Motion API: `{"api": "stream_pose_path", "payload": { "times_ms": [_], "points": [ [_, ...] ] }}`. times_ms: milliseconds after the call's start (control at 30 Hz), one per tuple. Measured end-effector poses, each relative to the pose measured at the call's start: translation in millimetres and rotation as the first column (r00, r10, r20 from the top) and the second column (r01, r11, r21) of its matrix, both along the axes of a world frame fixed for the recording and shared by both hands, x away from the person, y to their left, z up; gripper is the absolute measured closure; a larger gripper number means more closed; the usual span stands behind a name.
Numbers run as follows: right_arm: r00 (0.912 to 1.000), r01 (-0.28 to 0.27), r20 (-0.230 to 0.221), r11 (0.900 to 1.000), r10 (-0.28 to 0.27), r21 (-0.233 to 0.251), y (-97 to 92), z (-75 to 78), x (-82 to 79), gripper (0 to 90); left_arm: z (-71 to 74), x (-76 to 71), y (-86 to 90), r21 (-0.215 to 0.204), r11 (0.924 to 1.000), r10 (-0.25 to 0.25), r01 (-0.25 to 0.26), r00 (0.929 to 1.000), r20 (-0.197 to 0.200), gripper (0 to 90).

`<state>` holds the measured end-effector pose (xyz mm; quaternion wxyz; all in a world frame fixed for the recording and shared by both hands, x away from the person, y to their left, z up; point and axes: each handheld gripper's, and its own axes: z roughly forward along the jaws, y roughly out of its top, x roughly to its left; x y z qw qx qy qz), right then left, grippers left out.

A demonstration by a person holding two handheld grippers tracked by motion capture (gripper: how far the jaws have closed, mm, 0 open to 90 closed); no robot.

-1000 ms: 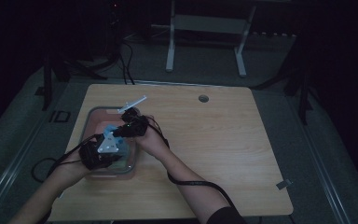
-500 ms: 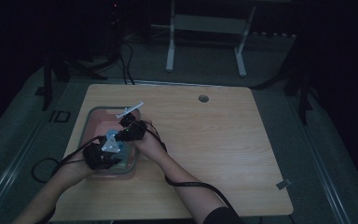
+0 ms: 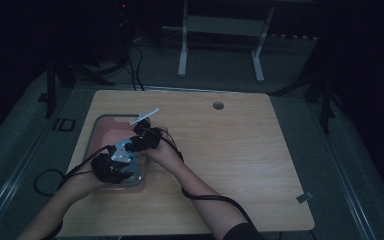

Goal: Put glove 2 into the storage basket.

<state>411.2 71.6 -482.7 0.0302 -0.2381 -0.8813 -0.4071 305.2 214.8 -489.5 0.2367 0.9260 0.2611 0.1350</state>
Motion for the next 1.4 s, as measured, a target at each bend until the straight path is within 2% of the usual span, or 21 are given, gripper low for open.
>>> {"api": "stream_pose_path", "payload": {
  "times_ms": [133,200,233,333,400,500,633,733,800,867,933,1067,1233,1333,1400],
  "points": [
    [0.9999,-0.003,0.01,0.9999,0.003,0.013,-8.3,5.1,-2.7,47.3,5.8,-0.6,4.6,-0.021,0.9988,0.045,-0.045,0.9988,0.017,27.8],
    [0.9998,-0.003,0.019,0.9998,0.003,0.021,-12.7,8.7,-4.5,43.8,9.7,0.0,8.3,-0.048,0.9963,0.071,-0.07,0.9973,0.019,18.3],
    [0.9997,-0.007,0.023,0.9996,0.007,0.027,-15.1,10.6,-5.4,41.6,11.8,0.2,9.9,-0.052,0.9953,0.083,-0.082,0.9963,0.021,14.9],
    [0.9992,-0.02,0.036,0.9986,0.018,0.049,-23.2,16.8,-9.1,33.1,18.8,0.9,14.2,-0.124,0.9856,0.118,-0.115,0.9928,0.018,7.5],
    [0.9989,-0.039,0.029,0.997,0.037,0.066,-29.5,20.6,-12.0,27.6,22.6,-0.9,13.0,-0.151,0.9804,0.134,-0.126,0.9902,0.04,4.1],
    [0.9973,-0.066,0.038,0.9939,0.063,0.088,-40.3,24.2,-17.5,19.9,26.7,-6.5,6.8,-0.186,0.9756,0.133,-0.116,0.988,0.079,2.7],
    [0.9947,-0.084,0.065,0.9937,0.08,0.074,-55.2,25.6,-24.7,18.5,31.1,-12.9,-3.7,-0.226,0.9695,0.12,-0.093,0.9872,0.106,2.6],
    [0.9924,-0.093,0.087,0.9933,0.086,0.069,-67.3,25.7,-28.6,17.1,35.4,-16.3,-11.6,-0.276,0.9588,0.102,-0.069,0.9891,0.107,2.6],
    [0.9917,-0.093,0.095,0.9938,0.087,0.061,-75.4,25.3,-30.4,16.9,37.6,-18.6,-17.5,-0.291,0.9552,0.088,-0.052,0.9897,0.113,2.6],
    [0.9914,-0.092,0.099,0.9942,0.086,0.057,-83.3,24.7,-32.0,16.1,38.8,-20.2,-24.3,-0.3,0.9533,0.067,-0.032,0.992,0.107,2.6],
    [0.9924,-0.087,0.094,0.9942,0.08,0.064,-91.6,23.8,-32.7,16.0,39.4,-22.1,-31.7,-0.304,0.9525,0.051,-0.013,0.9916,0.119,2.6],
    [0.9937,-0.078,0.086,0.9947,0.072,0.068,-107.4,20.3,-35.1,15.7,38.6,-23.3,-47.7,-0.314,0.9493,0.013,0.022,0.9941,0.108,2.6],
    [0.9943,-0.073,0.08,0.9965,0.07,0.04,-123.9,11.2,-38.0,14.8,34.9,-23.4,-66.2,-0.325,0.9439,-0.032,0.059,0.9957,0.087,2.6],
    [0.9954,-0.062,0.076,0.9975,0.059,0.034,-133.9,6.2,-38.6,14.8,32.1,-24.4,-76.3,-0.323,0.9429,-0.056,0.083,0.9942,0.091,2.6],
    [0.9958,-0.055,0.076,0.9979,0.052,0.036,-140.2,3.1,-38.9,14.8,29.9,-24.6,-82.2,-0.332,0.9389,-0.067,0.091,0.9942,0.084,2.6]
  ]
}}
